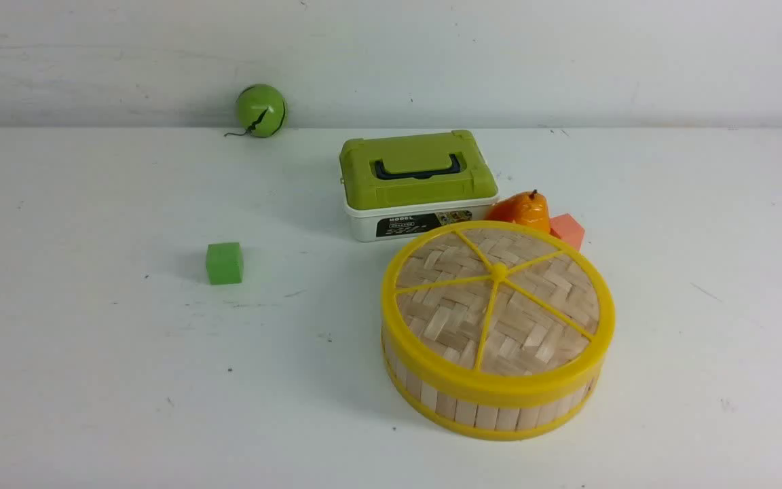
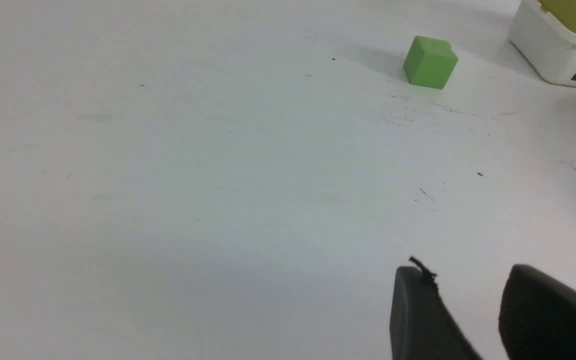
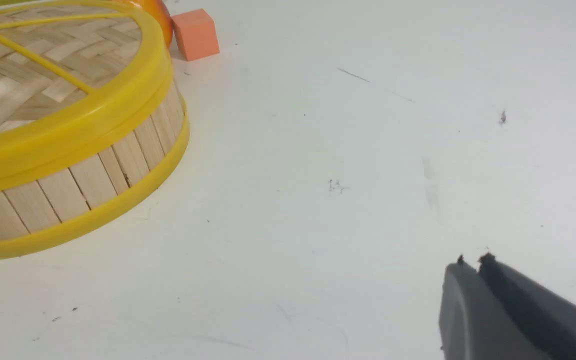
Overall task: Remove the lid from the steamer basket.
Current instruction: Use the right arm to lift the lid of the steamer
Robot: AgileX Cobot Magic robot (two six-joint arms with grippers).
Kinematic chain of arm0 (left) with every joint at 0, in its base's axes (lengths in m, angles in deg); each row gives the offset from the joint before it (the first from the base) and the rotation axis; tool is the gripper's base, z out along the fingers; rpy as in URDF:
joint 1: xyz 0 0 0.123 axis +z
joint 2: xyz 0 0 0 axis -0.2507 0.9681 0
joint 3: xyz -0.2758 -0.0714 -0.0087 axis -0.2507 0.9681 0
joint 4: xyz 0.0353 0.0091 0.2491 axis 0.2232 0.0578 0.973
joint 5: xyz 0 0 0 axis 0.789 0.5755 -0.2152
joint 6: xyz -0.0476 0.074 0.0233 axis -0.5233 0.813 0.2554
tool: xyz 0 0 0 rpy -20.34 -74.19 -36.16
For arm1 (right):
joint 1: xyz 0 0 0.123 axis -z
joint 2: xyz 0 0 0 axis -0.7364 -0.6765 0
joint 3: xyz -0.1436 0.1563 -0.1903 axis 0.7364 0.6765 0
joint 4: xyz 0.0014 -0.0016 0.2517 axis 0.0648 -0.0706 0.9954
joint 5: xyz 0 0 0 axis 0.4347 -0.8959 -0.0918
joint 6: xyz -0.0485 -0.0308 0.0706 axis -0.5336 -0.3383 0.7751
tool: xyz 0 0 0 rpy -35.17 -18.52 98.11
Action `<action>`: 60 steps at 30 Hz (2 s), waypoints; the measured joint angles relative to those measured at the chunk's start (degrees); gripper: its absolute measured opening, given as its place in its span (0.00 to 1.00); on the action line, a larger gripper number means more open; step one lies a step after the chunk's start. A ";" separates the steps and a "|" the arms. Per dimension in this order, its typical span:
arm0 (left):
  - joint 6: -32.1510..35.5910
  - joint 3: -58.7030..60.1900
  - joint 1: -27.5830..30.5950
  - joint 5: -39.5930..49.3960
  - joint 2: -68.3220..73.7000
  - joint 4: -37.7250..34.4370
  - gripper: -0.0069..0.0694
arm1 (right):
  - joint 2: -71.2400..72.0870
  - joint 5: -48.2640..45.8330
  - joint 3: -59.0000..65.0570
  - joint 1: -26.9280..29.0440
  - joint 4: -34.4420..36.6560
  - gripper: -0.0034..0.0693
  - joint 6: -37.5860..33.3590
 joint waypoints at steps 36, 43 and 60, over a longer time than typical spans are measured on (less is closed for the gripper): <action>0.00 0.00 0.00 0.00 0.00 0.00 0.40 | 0.00 0.00 0.00 0.00 -0.19 0.16 0.00; 0.00 0.00 0.00 0.00 0.00 0.00 0.40 | 0.00 0.00 0.00 0.00 0.45 0.16 0.16; 0.00 0.00 0.00 0.00 0.00 0.00 0.40 | 0.00 -0.42 0.40 0.05 36.99 0.19 30.22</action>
